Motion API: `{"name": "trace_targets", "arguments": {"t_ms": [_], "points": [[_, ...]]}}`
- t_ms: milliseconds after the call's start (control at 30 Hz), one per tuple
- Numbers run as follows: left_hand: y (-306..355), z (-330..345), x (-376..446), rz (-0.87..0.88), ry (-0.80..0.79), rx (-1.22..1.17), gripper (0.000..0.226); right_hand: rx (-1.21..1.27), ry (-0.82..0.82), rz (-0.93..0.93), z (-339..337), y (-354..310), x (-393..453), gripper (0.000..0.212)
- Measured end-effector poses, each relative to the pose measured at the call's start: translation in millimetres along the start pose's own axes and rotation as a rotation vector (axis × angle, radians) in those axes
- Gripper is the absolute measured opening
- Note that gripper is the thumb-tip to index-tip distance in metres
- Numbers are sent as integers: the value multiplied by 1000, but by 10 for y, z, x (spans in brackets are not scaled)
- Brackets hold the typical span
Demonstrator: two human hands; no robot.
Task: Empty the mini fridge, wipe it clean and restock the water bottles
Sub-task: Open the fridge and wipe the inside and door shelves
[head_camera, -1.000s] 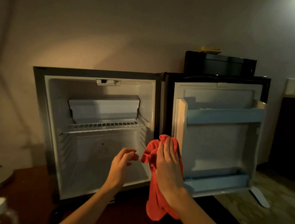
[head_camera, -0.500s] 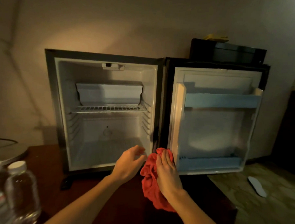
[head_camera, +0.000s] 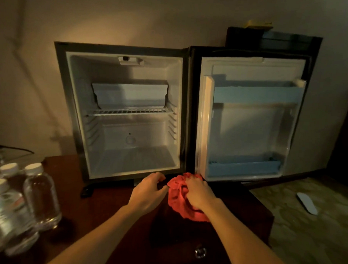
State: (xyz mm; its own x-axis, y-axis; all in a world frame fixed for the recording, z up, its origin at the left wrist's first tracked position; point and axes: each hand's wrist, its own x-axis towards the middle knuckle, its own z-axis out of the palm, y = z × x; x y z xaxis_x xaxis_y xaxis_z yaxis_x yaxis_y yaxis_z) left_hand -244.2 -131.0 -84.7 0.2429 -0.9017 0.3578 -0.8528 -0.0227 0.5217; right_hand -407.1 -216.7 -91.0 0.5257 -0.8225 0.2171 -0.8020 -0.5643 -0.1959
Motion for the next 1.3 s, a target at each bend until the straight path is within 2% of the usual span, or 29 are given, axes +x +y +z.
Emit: {"name": "trace_targets", "arguments": {"t_ms": [100,200,333,467,500,600,667,800,900,1000,1133,1200,1300], "points": [[6,36,-45,15,-18,61,42,-28,-14,4,-96,-7,-97,33],[22,48,-25,24,-15,78,40,37,79,19,-73,-7,-180,30],[53,20,17,14,0,91,40,205,336,-41,-108,-40,-171,47],[-8,-52,-4,14,0,158,43,17,580,-180,-343,-167,61,62],[-48,-83,-19,6,-4,174,43,-55,579,-181,-343,-172,147,64],[-213,-177,-65,-34,-4,208,43,-154,388,-70,-123,-159,303,73],[-306,-232,-77,-64,-10,214,43,-160,299,-4,119,-188,264,72],[-344,-207,-55,-95,-6,182,43,-79,215,33,376,-242,49,55],[-280,-85,-58,-67,-20,183,43,58,154,161,272,-242,55,49],[-181,33,-50,-32,-40,188,43,98,56,189,59,-200,-18,37],[-37,136,-10,9,-36,166,42,110,41,207,-110,-25,-236,35],[17,169,13,22,-33,166,42,162,74,231,-112,80,-374,35],[104,196,38,43,-29,160,42,270,160,259,-99,262,-596,25]]}}
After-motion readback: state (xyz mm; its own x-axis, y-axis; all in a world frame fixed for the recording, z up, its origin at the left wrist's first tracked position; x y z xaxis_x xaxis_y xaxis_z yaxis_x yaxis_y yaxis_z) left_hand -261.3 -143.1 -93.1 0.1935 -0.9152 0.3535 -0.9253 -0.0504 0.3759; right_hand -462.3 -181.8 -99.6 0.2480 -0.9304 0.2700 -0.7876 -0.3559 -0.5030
